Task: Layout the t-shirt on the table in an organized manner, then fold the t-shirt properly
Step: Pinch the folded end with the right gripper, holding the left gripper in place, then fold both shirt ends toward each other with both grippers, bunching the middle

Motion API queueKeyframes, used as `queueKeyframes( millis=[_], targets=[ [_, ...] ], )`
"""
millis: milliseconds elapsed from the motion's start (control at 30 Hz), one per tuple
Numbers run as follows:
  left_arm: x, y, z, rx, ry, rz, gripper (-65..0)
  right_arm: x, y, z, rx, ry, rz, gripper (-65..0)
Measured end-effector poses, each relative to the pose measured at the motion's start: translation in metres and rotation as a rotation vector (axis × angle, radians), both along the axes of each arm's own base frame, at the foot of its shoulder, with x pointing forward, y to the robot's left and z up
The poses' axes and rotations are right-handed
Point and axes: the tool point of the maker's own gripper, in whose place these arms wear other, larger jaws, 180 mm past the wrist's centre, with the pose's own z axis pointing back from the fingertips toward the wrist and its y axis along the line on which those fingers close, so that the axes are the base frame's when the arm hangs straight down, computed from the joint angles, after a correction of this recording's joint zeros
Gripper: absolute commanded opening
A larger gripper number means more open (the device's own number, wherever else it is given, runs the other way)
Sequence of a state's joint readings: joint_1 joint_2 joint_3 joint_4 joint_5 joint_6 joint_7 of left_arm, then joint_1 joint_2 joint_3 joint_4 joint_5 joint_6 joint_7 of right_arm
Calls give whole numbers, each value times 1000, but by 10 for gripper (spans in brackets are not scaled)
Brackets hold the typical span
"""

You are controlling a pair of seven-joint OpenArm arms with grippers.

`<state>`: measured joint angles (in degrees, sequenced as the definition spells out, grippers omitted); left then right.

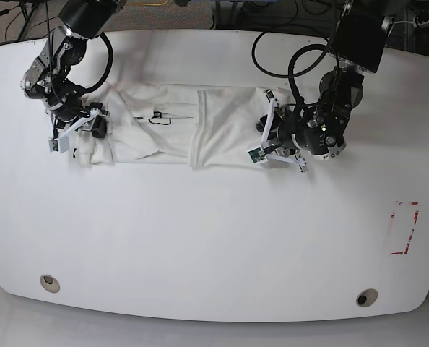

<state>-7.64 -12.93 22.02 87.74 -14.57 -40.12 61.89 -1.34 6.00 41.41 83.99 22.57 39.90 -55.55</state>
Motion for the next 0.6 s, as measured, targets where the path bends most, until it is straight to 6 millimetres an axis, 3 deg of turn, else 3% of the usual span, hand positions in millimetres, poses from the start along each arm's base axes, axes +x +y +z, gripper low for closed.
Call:
queueKeyframes(
  millis=[267, 400, 600],
  targets=[
    [0, 0, 0, 1, 0, 0, -525, -5, -1, 14, -64, -13, 21, -650],
    [0, 0, -1, 2, 1, -2, -525, -9, -6, 40, -150, -60, 43, -650],
    [0, -6, -4, -10, 16, 4, -525, 0, -3, 88, -251, -185, 79, -650]
  ],
)
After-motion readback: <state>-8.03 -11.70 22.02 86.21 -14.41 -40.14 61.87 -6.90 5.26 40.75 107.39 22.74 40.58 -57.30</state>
